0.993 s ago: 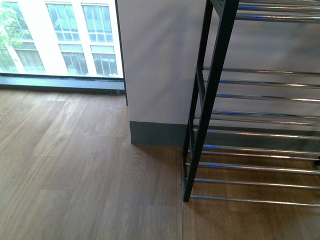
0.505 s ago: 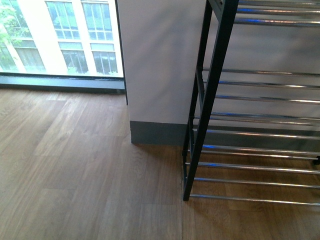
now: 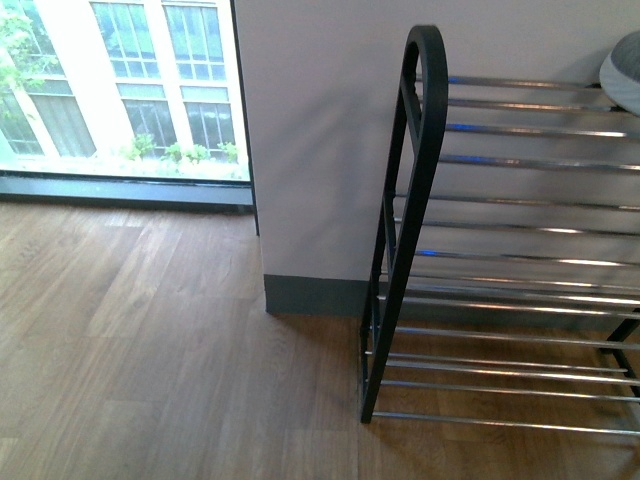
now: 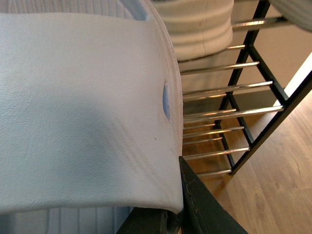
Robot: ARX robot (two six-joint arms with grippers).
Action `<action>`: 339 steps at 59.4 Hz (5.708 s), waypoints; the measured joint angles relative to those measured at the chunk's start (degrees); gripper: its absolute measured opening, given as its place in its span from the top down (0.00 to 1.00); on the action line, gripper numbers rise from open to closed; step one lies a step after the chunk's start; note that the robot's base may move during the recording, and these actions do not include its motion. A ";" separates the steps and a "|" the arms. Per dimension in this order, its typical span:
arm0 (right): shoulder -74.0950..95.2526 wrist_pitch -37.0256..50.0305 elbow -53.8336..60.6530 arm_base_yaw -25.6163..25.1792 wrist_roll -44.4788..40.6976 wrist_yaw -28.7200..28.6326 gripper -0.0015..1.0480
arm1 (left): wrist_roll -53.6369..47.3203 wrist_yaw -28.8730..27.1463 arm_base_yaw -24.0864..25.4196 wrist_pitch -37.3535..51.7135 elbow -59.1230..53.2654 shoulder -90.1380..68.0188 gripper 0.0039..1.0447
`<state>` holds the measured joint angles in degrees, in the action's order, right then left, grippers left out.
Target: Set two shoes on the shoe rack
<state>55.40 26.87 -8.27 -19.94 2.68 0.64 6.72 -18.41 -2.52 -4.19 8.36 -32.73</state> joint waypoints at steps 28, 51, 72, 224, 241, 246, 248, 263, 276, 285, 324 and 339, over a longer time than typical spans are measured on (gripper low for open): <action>-0.04 0.00 0.00 0.00 0.09 -0.02 0.99 | 0.02 -0.04 0.02 0.00 0.02 0.04 0.99; 0.00 0.00 0.00 0.00 0.11 -0.04 0.99 | 0.00 -0.02 0.02 0.00 0.02 -0.02 0.99; 2.45 16.13 3.04 0.87 -0.66 -5.90 0.99 | 0.02 0.00 0.02 0.00 0.02 0.00 0.99; 25.49 -12.50 -37.46 9.25 -14.16 2.64 0.09 | 0.02 0.00 0.00 0.00 0.02 0.00 0.99; 7.98 -8.15 -27.80 6.47 -9.07 -2.27 0.09 | 0.02 0.00 0.00 0.00 0.02 0.00 0.99; 3.89 -6.86 -25.27 5.25 -7.82 -3.17 0.09 | 0.02 0.00 0.02 0.00 0.02 0.00 0.99; 2.19 -5.92 -24.04 4.57 -7.48 -3.43 0.09 | 0.02 0.00 0.02 0.00 0.02 0.00 0.99; -10.27 -1.60 -13.51 -2.60 -2.12 -8.98 0.09 | 0.02 0.00 0.00 0.00 0.02 0.00 0.99; -15.93 6.78 -3.74 -7.69 2.10 -13.18 0.09 | 0.02 0.00 0.00 0.00 0.02 0.00 0.99; -13.09 14.03 1.29 -8.55 3.82 -13.07 0.09 | 0.02 0.00 0.02 0.00 0.02 0.00 0.99; -28.87 -3.63 5.60 4.13 -2.16 -15.69 0.83 | 0.02 0.00 0.02 0.00 0.02 0.00 0.99; -35.93 -7.41 7.19 10.86 -2.49 -9.11 0.99 | 0.02 -0.02 0.02 0.00 0.02 0.00 0.99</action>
<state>19.46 19.46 -1.08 -9.08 0.19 -8.47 6.74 -18.44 -2.50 -4.19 8.38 -32.73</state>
